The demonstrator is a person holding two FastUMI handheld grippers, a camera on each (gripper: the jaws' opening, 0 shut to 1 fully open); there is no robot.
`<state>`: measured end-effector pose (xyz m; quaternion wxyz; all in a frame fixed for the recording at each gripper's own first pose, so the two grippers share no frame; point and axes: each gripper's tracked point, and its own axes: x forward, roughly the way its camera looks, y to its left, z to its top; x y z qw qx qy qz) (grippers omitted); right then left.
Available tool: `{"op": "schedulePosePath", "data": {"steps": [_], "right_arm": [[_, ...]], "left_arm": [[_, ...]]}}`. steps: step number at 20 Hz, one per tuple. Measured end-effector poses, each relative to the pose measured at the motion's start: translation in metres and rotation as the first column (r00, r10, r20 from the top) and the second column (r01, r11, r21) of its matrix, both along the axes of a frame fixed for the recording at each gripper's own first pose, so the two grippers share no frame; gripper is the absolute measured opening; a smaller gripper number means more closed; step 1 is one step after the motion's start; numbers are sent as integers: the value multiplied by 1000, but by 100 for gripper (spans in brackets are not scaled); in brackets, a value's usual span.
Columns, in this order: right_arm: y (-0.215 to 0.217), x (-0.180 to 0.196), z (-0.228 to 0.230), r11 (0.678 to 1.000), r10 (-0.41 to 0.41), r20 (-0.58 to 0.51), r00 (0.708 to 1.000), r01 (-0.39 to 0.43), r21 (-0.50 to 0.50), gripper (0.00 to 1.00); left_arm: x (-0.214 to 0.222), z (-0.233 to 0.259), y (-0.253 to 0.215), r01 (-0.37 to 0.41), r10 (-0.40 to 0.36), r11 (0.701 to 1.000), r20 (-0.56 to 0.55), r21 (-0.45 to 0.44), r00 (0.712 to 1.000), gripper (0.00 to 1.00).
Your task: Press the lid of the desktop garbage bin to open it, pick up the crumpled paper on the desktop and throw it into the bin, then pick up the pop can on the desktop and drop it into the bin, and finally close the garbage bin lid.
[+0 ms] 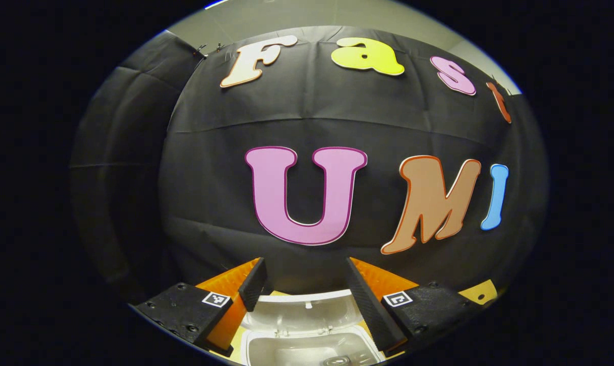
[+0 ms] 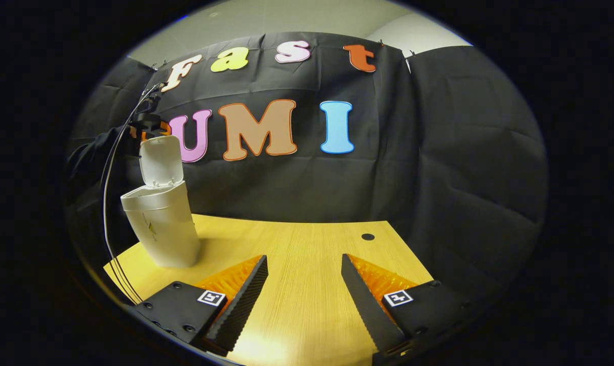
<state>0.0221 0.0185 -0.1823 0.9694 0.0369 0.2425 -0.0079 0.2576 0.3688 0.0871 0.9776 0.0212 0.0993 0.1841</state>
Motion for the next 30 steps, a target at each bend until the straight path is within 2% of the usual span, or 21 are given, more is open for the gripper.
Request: {"op": "schedulePosePath", "data": {"steps": [2,3,9,13,20,21,22,23,24,30], "right_arm": [[6,2,2,1000,20,9,1000,-20,2,100],[8,4,3,999,32,14,999,-32,-1,97],[26,14,3,993,116,25,993,-116,25,97],[33,17,4,986,162,26,986,-163,25,97],[29,11,2,982,183,23,983,-184,38,97],[27,11,1,982,183,20,983,-184,40,100],[25,11,0,982,184,18,983,-185,42,97],[24,11,-1,982,186,15,982,-186,44,100],[24,10,-3,981,188,11,982,-189,46,97],[26,10,-8,978,204,-10,979,-204,40,97]], "left_arm": [[-14,-2,-8,12,-12,1000,-4,0,1000,93],[-23,-4,-14,17,-17,1000,-4,-7,1000,93],[-72,-28,-49,61,-63,996,-35,-64,997,94],[-96,-48,-63,63,-69,995,-75,-78,995,94],[-121,-86,-74,33,-45,995,-125,-94,991,94],[-124,-92,-75,27,-40,995,-133,-97,990,94],[-127,-98,-76,24,-37,995,-141,-99,989,94],[-129,-105,-77,21,-36,995,-155,-98,987,94],[-132,-113,-78,17,-33,995,-168,-97,985,94],[-140,-143,-80,7,-31,994,-207,-113,978,94]]}}
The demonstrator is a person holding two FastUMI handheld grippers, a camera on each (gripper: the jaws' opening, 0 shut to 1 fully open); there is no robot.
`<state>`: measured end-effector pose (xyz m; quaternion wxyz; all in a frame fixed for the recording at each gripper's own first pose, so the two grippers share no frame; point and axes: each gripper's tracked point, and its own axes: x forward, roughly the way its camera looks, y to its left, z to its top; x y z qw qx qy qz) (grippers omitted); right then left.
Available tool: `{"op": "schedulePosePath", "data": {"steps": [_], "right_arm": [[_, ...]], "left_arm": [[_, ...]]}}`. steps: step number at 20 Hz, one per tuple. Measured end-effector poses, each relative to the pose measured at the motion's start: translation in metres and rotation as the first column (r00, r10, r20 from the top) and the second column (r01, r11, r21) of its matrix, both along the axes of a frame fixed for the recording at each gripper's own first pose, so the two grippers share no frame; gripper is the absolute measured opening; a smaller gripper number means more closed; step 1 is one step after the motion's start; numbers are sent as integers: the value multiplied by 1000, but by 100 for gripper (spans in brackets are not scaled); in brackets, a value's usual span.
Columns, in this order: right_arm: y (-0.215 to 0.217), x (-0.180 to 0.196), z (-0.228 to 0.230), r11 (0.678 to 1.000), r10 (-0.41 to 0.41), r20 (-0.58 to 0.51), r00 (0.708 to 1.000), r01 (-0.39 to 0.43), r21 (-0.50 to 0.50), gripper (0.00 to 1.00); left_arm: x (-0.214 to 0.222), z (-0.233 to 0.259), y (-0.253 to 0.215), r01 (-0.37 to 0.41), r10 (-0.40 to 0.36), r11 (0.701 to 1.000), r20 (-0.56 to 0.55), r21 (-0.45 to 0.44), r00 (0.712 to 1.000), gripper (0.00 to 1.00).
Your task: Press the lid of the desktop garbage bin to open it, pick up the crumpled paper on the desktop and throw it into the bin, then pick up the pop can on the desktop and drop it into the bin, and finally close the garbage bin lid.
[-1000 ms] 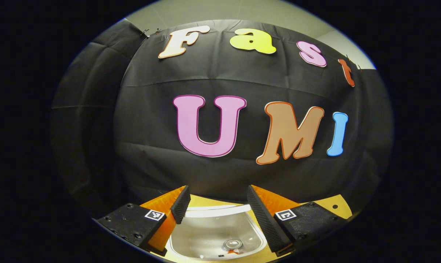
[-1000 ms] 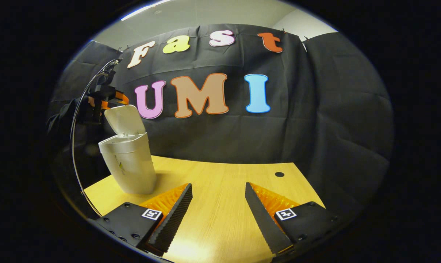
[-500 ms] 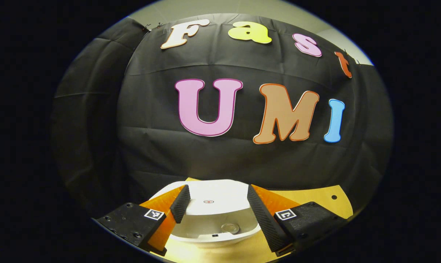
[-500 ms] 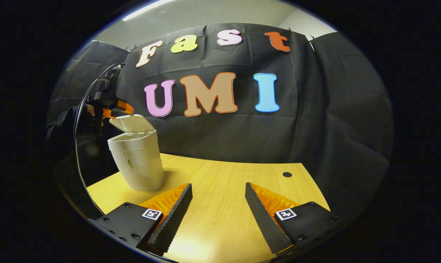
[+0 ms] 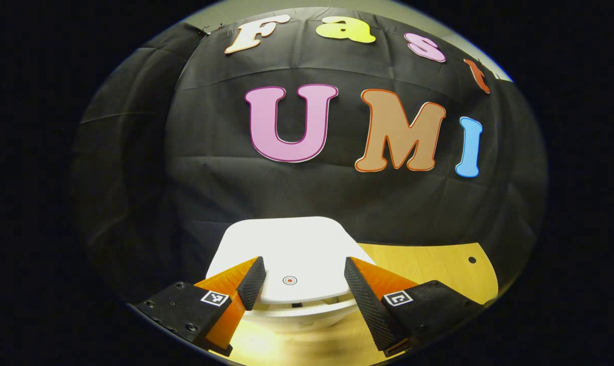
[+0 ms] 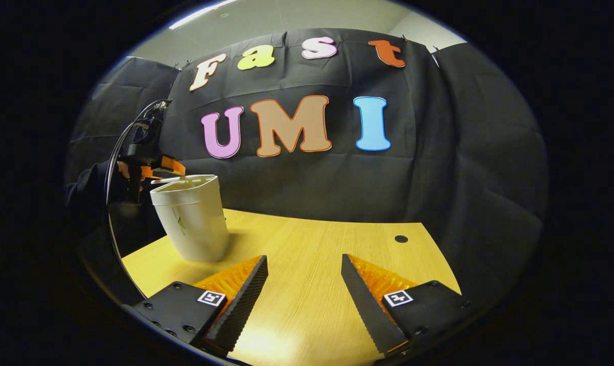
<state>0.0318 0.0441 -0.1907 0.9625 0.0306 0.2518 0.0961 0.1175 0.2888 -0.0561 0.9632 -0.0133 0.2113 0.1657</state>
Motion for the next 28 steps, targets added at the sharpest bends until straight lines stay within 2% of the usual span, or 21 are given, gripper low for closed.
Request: {"op": "schedulePosePath", "data": {"steps": [4,7,9,12,14,16,19,23,26,28], "right_arm": [[1,1,-5,1000,9,-18,1000,-9,-7,97],[2,1,-11,1000,11,-35,999,-12,-6,97],[5,3,-12,1000,19,-35,999,-19,-4,97],[7,7,-9,1000,21,-20,1000,-21,7,97],[7,11,-2,999,17,-3,1000,-16,28,97],[3,15,11,999,8,31,999,-9,34,97],[-12,24,43,999,-23,104,994,19,39,97],[-29,31,90,996,-78,226,971,69,48,97],[-35,32,109,995,-96,274,957,86,49,96],[-41,32,120,993,-112,300,947,100,55,96]], "left_arm": [[-8,-22,-1,0,-1,1000,-25,-10,1000,94],[-8,-17,-2,8,-9,1000,39,14,999,96],[-7,-26,-4,18,-18,1000,22,15,1000,95],[-10,-24,-5,35,-36,999,61,13,998,96],[-8,-17,-7,56,-64,995,102,77,993,96],[-10,-10,-11,52,-62,995,115,90,991,94],[-12,27,-50,100,-117,991,229,88,966,93],[-22,67,-125,215,-250,967,355,136,901,93],[-35,66,-162,270,-289,957,380,104,878,93],[-44,67,-182,289,-290,955,412,65,864,93]]}}
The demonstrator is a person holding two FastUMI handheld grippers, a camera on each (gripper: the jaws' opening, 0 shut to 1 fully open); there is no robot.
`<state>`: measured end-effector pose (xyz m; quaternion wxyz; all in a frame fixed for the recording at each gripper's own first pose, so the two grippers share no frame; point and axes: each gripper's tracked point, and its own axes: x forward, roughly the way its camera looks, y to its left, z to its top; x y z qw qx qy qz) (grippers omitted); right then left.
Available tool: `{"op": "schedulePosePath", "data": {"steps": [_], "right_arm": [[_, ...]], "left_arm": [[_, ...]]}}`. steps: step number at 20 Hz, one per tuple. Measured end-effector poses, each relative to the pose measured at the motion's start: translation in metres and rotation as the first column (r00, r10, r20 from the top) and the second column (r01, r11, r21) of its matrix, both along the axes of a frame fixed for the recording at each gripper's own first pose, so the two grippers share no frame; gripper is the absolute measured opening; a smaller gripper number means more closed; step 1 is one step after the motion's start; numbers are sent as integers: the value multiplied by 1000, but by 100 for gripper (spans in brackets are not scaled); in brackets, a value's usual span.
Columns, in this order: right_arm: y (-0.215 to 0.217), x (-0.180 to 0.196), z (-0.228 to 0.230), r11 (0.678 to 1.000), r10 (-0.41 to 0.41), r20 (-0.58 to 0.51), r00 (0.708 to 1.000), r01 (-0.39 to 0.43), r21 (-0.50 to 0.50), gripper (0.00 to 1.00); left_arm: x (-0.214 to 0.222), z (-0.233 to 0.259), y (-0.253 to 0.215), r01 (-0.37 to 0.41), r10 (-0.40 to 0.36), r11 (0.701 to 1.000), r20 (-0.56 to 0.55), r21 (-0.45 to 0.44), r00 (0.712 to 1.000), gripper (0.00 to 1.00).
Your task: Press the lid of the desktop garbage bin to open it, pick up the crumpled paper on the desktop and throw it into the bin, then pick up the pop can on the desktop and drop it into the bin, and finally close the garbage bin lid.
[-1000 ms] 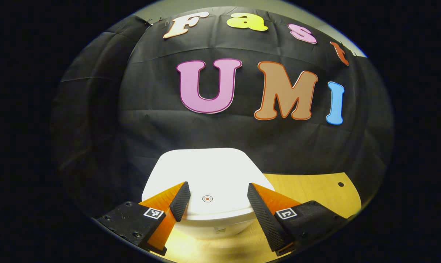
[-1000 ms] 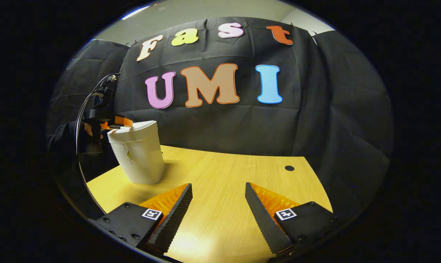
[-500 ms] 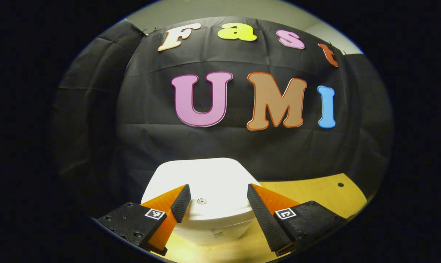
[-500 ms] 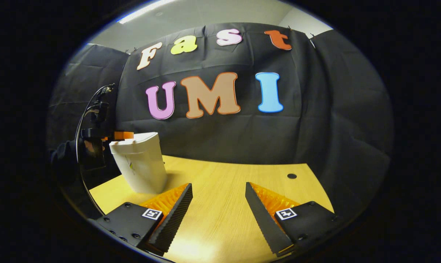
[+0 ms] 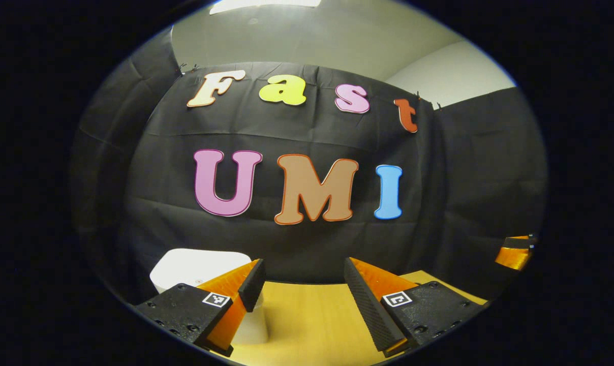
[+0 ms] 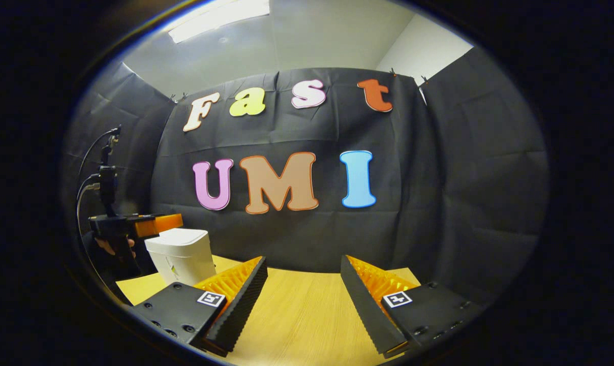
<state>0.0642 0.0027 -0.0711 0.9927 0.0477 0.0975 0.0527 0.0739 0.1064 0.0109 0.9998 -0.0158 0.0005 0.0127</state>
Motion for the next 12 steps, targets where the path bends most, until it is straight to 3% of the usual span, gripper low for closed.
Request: {"op": "schedulePosePath", "data": {"steps": [3,6,10,12], "right_arm": [[-9,-3,9,999,-35,27,999,35,14,96],[-14,-8,8,998,-66,35,997,66,19,100],[-19,-11,5,997,-71,24,997,70,15,92],[-21,-13,6,997,-72,26,997,72,16,96]], "left_arm": [[-11,4,-25,25,-24,999,45,-23,999,93],[-15,5,-66,113,-112,994,48,-11,993,93],[-19,-1,-100,188,-187,982,29,-23,982,93],[-19,-2,-110,208,-207,978,26,-28,978,93]]}}
